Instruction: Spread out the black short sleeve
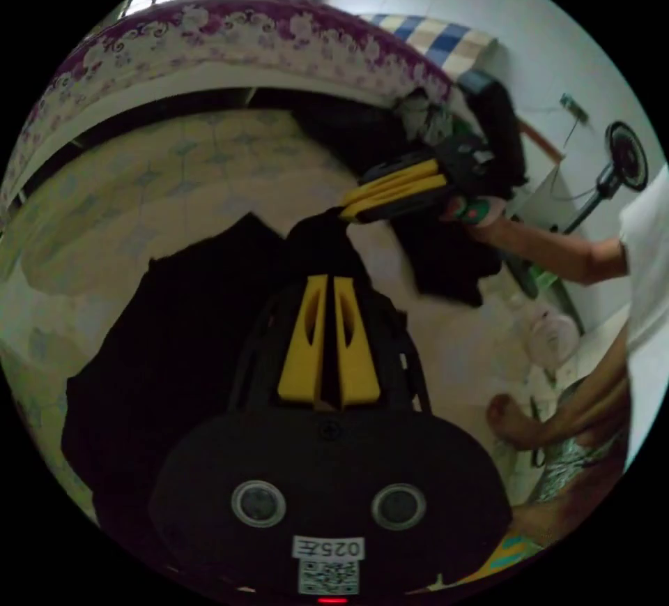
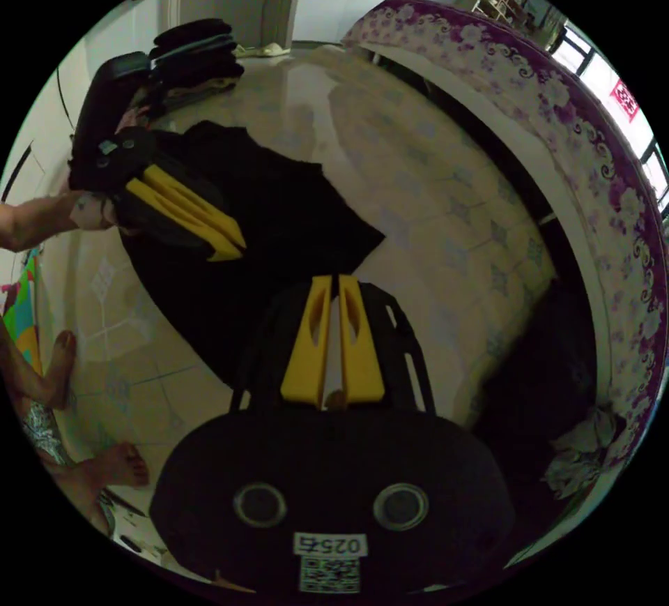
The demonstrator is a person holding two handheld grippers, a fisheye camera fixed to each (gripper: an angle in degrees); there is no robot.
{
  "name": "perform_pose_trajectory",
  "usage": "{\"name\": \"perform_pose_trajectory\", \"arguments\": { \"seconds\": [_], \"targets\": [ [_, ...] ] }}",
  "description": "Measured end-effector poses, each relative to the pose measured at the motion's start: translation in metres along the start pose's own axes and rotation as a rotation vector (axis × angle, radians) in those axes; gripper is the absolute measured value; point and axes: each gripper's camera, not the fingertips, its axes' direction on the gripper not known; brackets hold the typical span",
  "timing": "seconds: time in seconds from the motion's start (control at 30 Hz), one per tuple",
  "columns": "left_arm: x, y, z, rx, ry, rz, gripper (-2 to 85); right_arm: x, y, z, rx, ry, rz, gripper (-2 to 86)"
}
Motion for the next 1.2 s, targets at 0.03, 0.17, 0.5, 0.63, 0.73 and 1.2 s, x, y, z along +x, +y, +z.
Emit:
{"name": "perform_pose_trajectory", "arguments": {
  "seconds": [0.03,0.17,0.5,0.63,0.73,1.2],
  "targets": [
    [-0.004,-0.016,-0.005,0.052,0.058,-0.002,-1.4,0.029,0.000,-0.003,-0.013,-0.011,0.010,0.1],
    [-0.021,-0.073,0.035,0.068,0.216,0.028,1.7,0.142,0.016,0.035,-0.165,-0.208,0.124,1.4],
    [-0.100,0.054,-0.014,0.105,0.276,-0.349,5.6,0.275,0.176,0.073,0.187,-0.767,0.709,11.0],
    [-0.095,0.189,-0.132,0.083,-0.177,-0.561,6.2,0.197,0.201,0.059,0.097,-0.941,0.554,12.1],
    [-0.090,0.272,-0.189,0.042,-0.343,-0.713,7.9,0.163,0.218,0.076,0.009,-0.982,0.504,13.1],
    [-0.124,0.365,-0.202,-0.039,-0.247,-0.691,5.9,0.182,0.238,0.101,-0.104,-0.995,0.372,12.9]
  ]
}}
